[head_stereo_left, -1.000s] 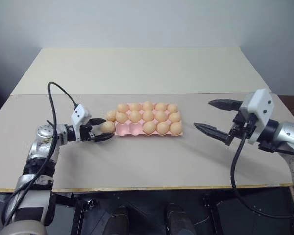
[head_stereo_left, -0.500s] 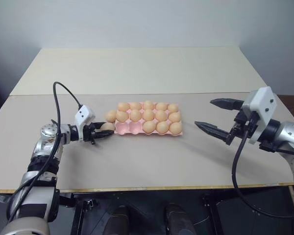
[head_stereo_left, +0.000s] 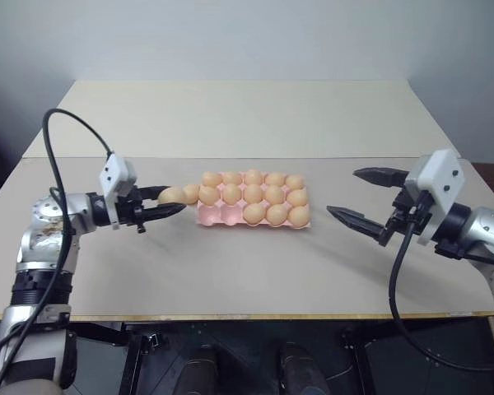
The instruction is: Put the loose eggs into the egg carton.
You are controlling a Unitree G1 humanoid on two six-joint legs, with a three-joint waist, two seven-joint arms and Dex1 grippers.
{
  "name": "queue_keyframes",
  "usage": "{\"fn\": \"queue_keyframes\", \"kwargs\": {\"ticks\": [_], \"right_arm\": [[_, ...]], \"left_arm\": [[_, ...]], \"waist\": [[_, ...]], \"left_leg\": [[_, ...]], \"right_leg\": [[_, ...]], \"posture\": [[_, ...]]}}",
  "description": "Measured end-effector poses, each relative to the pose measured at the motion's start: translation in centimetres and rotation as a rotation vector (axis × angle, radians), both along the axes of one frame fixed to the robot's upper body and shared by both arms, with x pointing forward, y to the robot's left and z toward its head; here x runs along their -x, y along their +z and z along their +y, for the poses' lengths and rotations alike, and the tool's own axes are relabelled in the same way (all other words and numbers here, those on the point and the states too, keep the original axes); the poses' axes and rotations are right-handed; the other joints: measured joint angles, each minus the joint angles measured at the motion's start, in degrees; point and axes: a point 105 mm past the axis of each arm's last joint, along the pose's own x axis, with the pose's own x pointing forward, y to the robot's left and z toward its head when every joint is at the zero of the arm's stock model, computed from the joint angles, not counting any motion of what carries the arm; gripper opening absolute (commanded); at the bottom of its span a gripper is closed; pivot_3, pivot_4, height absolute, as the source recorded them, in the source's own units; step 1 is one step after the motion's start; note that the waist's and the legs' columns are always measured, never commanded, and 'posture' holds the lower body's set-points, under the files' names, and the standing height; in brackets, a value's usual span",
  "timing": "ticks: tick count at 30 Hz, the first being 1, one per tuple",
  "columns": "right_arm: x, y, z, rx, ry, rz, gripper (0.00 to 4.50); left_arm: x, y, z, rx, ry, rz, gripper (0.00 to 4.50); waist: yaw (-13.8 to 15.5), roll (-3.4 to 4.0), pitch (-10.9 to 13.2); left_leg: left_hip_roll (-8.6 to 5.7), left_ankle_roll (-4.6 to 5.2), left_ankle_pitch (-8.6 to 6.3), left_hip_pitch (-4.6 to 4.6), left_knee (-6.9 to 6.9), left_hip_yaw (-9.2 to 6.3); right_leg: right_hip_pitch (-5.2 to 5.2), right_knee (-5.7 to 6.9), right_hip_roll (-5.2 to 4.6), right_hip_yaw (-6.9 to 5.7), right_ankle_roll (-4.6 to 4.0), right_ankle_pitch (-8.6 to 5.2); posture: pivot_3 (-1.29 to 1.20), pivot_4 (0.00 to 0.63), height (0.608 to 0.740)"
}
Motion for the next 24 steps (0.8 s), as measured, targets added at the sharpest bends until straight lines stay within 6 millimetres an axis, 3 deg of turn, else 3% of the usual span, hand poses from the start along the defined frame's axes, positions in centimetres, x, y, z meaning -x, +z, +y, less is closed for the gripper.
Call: {"fn": "queue_keyframes", "kwargs": {"ticks": [5,7,9,12,15,17,21,24], "right_arm": [[-0.1,0.1,0.0,-0.001,-0.006,-0.003,4.5],[-0.1,0.1,0.0,-0.004,-0.008,-0.004,4.5],[-0.1,0.1,0.0,-0.01,-0.009,0.002,4.5],[0.0,-0.2,0.0,-0.019,-0.009,0.018,4.5],[0.0,-0.2,-0.1,-0.02,-0.017,0.017,4.5],[0.0,-0.2,-0.1,-0.022,-0.024,0.012,4.5],[-0.1,-0.1,-0.1,-0.023,-0.03,0.01,4.5],[-0.1,-0.1,-0.1,-0.024,-0.031,0.009,4.5]], "left_arm": [[-0.9,-0.1,-3.9,0.026,-0.063,-0.002,2.05],[-1.3,-0.2,-4.6,0.017,-0.069,-0.002,2.05],[-1.6,-0.8,-4.6,-0.006,-0.057,0.009,2.27],[-1.6,-2.0,-4.8,-0.03,-0.074,0.049,3.09],[-1.4,-2.2,-4.9,-0.037,-0.096,0.061,4.06],[-1.4,-2.1,-4.8,-0.04,-0.096,0.059,4.47],[-1.7,-1.4,-3.7,-0.043,-0.056,0.034,4.47],[-1.8,0.0,-1.7,-0.043,0.001,-0.009,4.47]], "waist": [[0.1,-0.01,0.0],[-0.2,-0.01,0.0],[-0.5,-0.01,0.0],[-0.6,-0.01,0.0],[-0.5,-0.01,0.0],[-0.6,-0.01,0.0],[-0.6,-0.01,0.0],[-0.8,-0.01,0.0]], "left_leg": [[-0.01,0.0,0.0,0.0,0.0,0.01],[0.0,0.0,0.0,0.0,0.0,0.01],[0.0,0.01,0.0,0.0,0.0,0.01],[0.0,0.01,0.0,-0.01,0.0,0.01],[0.0,0.01,0.0,-0.01,0.01,0.01],[0.01,0.01,0.0,-0.01,0.01,0.01],[0.01,0.01,0.0,-0.01,0.01,0.01],[0.02,0.01,0.0,-0.01,0.01,0.0]], "right_leg": [[-0.01,0.01,0.02,0.01,0.0,0.0],[-0.01,0.0,0.03,0.02,0.0,0.0],[-0.02,0.0,0.03,0.02,0.0,0.0],[-0.02,0.01,0.04,0.02,0.0,0.0],[-0.01,0.01,0.03,0.02,0.0,0.0],[-0.02,0.01,0.04,0.02,0.0,0.0],[-0.02,0.01,0.04,0.02,0.0,0.0],[-0.03,0.01,0.04,0.02,0.0,0.0]], "posture": [[0.0,0.15,0.74],[0.0,0.15,0.74],[0.0,0.15,0.74],[0.0,0.15,0.74],[0.0,0.15,0.74],[0.0,0.15,0.74],[0.0,0.15,0.74],[0.0,0.15,0.74]]}}
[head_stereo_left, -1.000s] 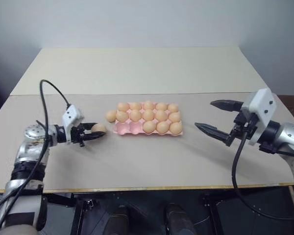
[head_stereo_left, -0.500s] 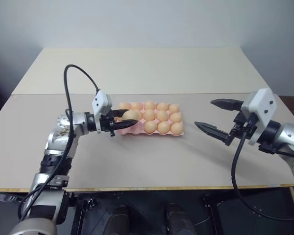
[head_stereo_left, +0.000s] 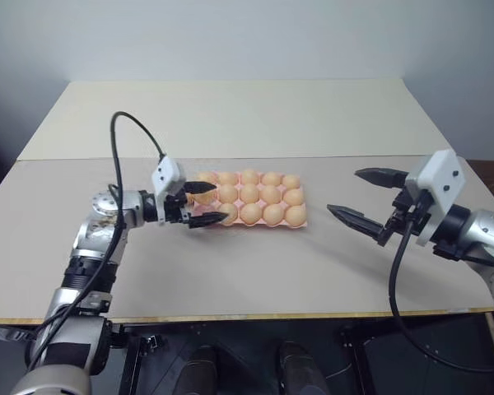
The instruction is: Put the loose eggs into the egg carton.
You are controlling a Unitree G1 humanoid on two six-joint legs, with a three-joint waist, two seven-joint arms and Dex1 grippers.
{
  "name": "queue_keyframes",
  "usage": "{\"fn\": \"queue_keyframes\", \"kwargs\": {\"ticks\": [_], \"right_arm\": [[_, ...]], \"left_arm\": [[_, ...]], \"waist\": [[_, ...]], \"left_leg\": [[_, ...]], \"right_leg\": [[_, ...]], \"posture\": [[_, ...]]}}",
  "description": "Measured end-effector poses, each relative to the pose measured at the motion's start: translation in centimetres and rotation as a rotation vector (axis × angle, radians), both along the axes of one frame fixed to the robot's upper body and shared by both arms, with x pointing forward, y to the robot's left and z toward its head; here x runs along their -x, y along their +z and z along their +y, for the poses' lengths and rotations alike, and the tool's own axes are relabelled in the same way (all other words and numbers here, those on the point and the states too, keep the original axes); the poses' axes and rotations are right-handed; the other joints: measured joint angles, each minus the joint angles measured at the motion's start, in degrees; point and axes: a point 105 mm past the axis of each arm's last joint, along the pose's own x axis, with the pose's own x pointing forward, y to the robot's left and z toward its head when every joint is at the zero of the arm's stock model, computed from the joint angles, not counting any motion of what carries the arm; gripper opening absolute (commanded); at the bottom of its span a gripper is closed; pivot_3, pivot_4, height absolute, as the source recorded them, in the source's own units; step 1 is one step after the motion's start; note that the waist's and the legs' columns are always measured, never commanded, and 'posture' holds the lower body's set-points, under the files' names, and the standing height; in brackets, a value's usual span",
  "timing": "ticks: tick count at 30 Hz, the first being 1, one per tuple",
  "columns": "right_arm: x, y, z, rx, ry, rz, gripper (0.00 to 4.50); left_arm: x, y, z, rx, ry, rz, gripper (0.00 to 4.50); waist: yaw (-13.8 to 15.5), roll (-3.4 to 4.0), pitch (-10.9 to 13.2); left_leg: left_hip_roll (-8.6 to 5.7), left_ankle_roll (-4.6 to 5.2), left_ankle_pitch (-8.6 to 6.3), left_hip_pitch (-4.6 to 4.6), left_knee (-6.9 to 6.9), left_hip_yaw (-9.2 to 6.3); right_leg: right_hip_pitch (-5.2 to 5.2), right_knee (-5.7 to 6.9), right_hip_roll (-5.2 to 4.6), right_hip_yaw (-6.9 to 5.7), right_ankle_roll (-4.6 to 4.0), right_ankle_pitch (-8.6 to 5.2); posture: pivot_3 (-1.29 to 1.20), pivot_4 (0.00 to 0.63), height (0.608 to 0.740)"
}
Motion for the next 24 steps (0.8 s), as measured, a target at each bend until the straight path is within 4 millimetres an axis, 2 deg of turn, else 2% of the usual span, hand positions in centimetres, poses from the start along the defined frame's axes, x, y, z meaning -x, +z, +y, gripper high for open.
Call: {"fn": "queue_keyframes", "kwargs": {"ticks": [3,7,11,15,20,24], "right_arm": [[0.0,0.0,0.0,0.0,0.004,0.003,4.5],[-0.1,-0.2,-0.3,0.009,0.012,0.023,4.5],[-0.2,-0.3,-0.4,0.013,0.035,0.032,4.5],[-0.4,-0.1,-0.3,0.014,0.061,0.033,4.5],[-0.6,-0.2,0.0,0.019,0.097,0.041,4.5],[-0.7,-0.3,-0.1,0.018,0.097,0.046,4.5]], "left_arm": [[0.8,1.8,2.6,-0.01,0.046,-0.051,4.47],[3.4,2.9,7.8,-0.056,0.126,-0.029,4.47],[6.3,3.5,10.5,-0.068,0.177,0.001,4.47],[8.0,2.6,11.2,-0.06,0.221,0.04,4.47],[8.2,1.9,10.6,-0.033,0.257,0.056,4.47],[8.2,2.3,10.2,-0.016,0.262,0.046,4.47]], "waist": [[-0.1,0.0,0.0],[-0.3,0.02,0.0],[0.1,0.03,0.0],[0.6,0.02,0.0],[0.5,0.02,0.0],[0.3,0.02,0.0]], "left_leg": [[0.01,0.0,0.0,0.0,-0.01,0.0],[0.03,0.01,0.0,0.03,-0.04,0.0],[0.04,0.0,-0.01,0.06,-0.04,0.0],[0.03,0.0,-0.01,0.06,-0.04,0.01],[0.03,0.01,-0.01,0.05,-0.05,0.03],[0.03,0.01,-0.02,0.06,-0.05,0.03]], "right_leg": [[-0.02,-0.01,0.0,0.01,0.0,0.0],[-0.03,0.0,0.02,0.05,0.0,0.0],[0.04,-0.06,-0.01,0.02,0.0,0.0],[0.06,-0.09,-0.04,0.0,0.01,0.0],[0.03,-0.1,-0.03,0.03,0.0,0.0],[0.03,-0.08,-0.02,0.03,0.0,0.0]], "posture": [[0.0,0.15,0.74],[0.0,0.15,0.74],[0.0,0.15,0.74],[0.0,0.15,0.74],[0.0,0.15,0.74],[0.0,0.15,0.74]]}}
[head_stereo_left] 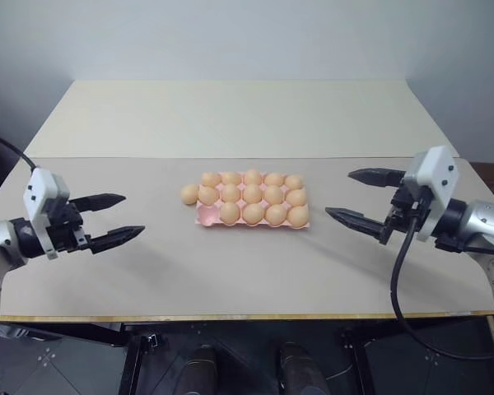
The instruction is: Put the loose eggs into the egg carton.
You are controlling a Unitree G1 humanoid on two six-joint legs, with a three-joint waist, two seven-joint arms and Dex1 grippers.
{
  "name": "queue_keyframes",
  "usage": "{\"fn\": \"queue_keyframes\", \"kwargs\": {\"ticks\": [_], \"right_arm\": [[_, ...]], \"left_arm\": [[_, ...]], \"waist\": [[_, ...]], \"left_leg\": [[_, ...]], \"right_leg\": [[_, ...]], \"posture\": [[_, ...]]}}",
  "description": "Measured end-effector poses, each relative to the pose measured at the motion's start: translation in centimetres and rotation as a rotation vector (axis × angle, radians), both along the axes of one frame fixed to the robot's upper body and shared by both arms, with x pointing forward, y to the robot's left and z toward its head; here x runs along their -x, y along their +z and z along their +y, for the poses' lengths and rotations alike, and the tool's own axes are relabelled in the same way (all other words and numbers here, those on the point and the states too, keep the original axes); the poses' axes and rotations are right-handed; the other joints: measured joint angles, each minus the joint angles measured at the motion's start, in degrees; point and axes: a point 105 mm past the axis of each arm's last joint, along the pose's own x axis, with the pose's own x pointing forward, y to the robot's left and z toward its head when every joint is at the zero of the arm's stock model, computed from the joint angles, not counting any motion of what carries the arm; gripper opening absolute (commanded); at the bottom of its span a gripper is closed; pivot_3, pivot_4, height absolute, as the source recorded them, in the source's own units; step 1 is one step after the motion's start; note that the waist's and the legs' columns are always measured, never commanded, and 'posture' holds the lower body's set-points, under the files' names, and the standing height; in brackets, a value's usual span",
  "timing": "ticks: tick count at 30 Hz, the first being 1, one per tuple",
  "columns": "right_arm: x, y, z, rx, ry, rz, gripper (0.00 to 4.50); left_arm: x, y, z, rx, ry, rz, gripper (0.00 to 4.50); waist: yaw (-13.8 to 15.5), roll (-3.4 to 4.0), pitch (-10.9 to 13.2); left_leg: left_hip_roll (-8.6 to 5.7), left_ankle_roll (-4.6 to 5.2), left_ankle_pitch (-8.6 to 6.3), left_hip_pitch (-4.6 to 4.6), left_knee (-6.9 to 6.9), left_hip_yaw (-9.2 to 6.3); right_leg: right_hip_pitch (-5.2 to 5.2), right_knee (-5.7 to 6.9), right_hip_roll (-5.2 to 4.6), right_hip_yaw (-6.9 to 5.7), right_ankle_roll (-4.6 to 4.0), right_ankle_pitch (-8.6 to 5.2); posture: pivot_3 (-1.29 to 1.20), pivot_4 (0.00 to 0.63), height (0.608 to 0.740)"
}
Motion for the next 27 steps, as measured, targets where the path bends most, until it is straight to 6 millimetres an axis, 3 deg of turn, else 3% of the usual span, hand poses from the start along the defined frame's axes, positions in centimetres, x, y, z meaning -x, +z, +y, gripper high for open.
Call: {"fn": "queue_keyframes", "kwargs": {"ticks": [3,6,11,17,20,27], "right_arm": [[-0.4,0.2,0.0,-0.001,-0.003,-0.003,4.5],[-0.7,0.7,0.4,0.004,0.01,-0.026,4.5],[-0.6,0.2,0.3,-0.003,-0.011,-0.022,4.5],[-0.3,-0.3,0.4,-0.015,-0.031,-0.026,4.5],[-0.2,-0.2,0.4,-0.022,-0.041,-0.035,4.5],[-0.1,0.3,0.3,-0.027,-0.057,-0.057,4.5]], "left_arm": [[-1.0,0.7,-0.4,0.023,0.009,-0.037,4.47],[-3.8,0.8,-0.9,0.033,0.067,-0.066,4.47],[-8.1,-2.1,-1.6,0.049,0.171,0.0,4.47],[-11.8,-3.2,-3.3,0.104,0.197,0.021,4.47],[-13.1,-4.0,-4.2,0.103,0.196,0.036,4.47],[-14.0,-7.0,-5.4,0.077,0.182,0.104,4.47]], "waist": [[0.0,0.0,0.0],[0.3,-0.01,0.0],[0.5,-0.04,0.0],[0.5,-0.05,0.0],[0.5,-0.06,0.0],[0.3,-0.07,0.0]], "left_leg": [[-0.01,0.0,0.0,0.05,0.0,0.01],[-0.03,0.0,0.0,0.12,0.0,0.01],[-0.05,0.0,0.0,-0.15,0.03,0.01],[-0.07,0.0,0.0,-0.19,0.1,0.02],[-0.09,0.01,0.01,-0.21,0.1,0.02],[-0.09,0.01,0.01,-0.23,0.1,0.01]], "right_leg": [[0.03,0.04,0.0,0.0,0.0,0.0],[0.11,0.02,0.0,-0.01,0.01,0.01],[-0.1,-0.02,0.0,-0.02,0.02,0.02],[-0.14,0.04,-0.01,-0.02,0.04,0.04],[-0.13,0.02,-0.02,-0.03,0.05,0.04],[-0.14,0.02,-0.02,-0.04,0.06,0.05]], "posture": [[0.0,0.15,0.74],[0.0,0.15,0.74],[0.0,0.15,0.74],[0.0,0.15,0.74],[0.0,0.15,0.74],[0.0,0.15,0.74]]}}
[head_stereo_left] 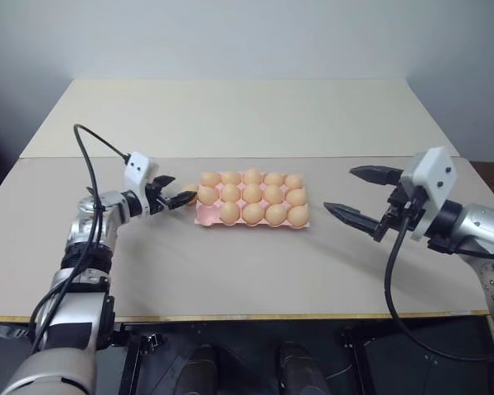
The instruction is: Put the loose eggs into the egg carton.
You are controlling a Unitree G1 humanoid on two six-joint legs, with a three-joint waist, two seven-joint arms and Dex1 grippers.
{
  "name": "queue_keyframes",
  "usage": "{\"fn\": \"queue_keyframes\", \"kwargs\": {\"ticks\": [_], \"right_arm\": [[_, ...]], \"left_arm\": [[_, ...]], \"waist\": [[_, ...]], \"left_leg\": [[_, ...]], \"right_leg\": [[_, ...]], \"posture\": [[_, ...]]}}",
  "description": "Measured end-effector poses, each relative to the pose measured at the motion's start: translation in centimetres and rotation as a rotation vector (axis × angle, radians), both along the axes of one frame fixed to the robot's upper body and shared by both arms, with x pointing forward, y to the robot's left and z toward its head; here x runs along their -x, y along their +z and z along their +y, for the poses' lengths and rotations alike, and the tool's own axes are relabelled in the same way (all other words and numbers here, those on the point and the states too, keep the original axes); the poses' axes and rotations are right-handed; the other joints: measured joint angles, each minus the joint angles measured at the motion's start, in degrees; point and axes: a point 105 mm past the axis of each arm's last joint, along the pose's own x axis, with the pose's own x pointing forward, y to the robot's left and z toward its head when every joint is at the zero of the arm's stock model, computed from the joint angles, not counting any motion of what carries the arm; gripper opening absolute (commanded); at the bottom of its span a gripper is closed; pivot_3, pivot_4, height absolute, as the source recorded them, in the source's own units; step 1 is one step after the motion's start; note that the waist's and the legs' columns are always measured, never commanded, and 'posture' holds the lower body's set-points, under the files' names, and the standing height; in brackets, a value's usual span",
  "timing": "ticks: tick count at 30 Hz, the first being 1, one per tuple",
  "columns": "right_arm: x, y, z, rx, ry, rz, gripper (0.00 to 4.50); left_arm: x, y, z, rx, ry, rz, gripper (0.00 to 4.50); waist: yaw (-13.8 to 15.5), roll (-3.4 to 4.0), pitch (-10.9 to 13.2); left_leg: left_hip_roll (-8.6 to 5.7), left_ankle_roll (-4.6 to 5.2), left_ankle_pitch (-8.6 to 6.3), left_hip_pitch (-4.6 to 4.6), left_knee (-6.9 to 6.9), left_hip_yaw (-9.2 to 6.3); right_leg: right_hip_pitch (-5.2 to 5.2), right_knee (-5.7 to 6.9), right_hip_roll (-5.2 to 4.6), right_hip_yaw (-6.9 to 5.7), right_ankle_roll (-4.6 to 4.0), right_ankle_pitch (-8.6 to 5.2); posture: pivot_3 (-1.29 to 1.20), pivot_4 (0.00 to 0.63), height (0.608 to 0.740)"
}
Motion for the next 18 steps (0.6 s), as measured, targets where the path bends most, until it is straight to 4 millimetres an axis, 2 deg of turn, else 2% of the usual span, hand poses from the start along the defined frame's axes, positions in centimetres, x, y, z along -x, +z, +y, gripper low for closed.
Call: {"fn": "queue_keyframes", "kwargs": {"ticks": [11,14,18], "right_arm": [[0.15,-0.01,0.02,-0.017,-0.001,0.008,4.5],[0.11,0.08,0.01,-0.019,-0.005,0.004,4.5],[0.02,0.25,-0.02,-0.021,-0.012,-0.004,4.5]], "left_arm": [[-0.77,-0.55,-0.56,-0.016,0.002,0.005,4.47],[-0.72,-0.63,-0.6,-0.018,-0.006,0.012,3.86],[-0.61,-0.74,-0.67,-0.026,-0.02,0.018,2.51]], "waist": [[0.0,-0.01,0.0],[0.0,-0.01,0.0],[-0.1,-0.01,0.0]], "left_leg": [[-0.02,0.0,0.0,0.0,0.0,0.0],[-0.01,0.0,0.0,0.0,0.0,0.0],[-0.01,0.0,0.0,0.0,0.0,0.0]], "right_leg": [[0.01,0.0,-0.01,0.0,0.01,0.01],[0.01,0.0,-0.01,0.0,0.01,0.0],[0.0,0.01,-0.01,0.0,0.01,0.01]], "posture": [[0.0,0.15,0.74],[0.0,0.15,0.74],[0.0,0.15,0.74]]}}
